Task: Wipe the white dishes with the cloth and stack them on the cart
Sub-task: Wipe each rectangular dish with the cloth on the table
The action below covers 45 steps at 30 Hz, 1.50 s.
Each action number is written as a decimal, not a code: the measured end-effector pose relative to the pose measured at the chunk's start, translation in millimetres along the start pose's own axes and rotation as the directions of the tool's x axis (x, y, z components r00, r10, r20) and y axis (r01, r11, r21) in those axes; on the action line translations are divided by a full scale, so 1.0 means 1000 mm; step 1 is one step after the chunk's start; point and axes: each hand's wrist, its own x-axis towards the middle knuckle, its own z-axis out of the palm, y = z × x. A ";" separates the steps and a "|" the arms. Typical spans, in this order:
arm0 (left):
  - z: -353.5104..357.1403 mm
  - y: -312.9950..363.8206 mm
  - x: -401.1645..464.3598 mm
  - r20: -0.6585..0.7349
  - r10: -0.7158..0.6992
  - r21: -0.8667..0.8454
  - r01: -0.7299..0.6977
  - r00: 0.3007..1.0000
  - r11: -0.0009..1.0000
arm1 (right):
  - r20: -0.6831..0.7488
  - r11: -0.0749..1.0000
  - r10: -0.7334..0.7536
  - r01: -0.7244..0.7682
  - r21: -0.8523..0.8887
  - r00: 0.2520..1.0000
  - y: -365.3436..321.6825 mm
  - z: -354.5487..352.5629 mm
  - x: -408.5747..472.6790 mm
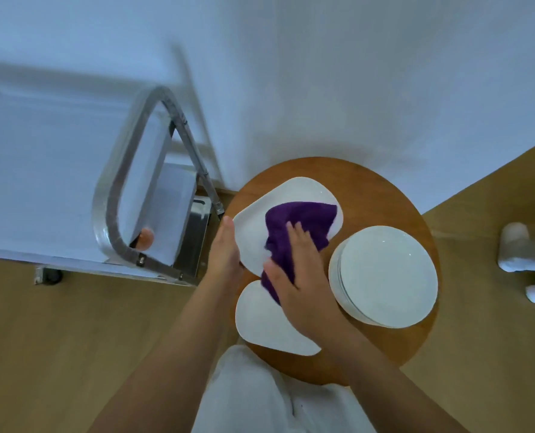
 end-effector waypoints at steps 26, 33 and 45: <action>-0.018 0.048 -0.083 0.006 0.397 -0.088 -0.395 0.918 0.914 | -0.081 0.751 -0.280 0.166 -0.639 0.956 -0.024 -0.040 0.044; -0.013 0.059 -0.086 -0.014 0.393 -0.160 -0.390 0.919 0.907 | -0.284 0.832 -0.238 0.045 -0.553 0.929 -0.022 -0.073 0.056; 0.025 0.066 -0.103 -0.007 0.240 -0.513 -0.210 0.971 0.832 | -0.444 0.861 0.241 0.020 0.508 0.863 -0.062 -0.058 0.041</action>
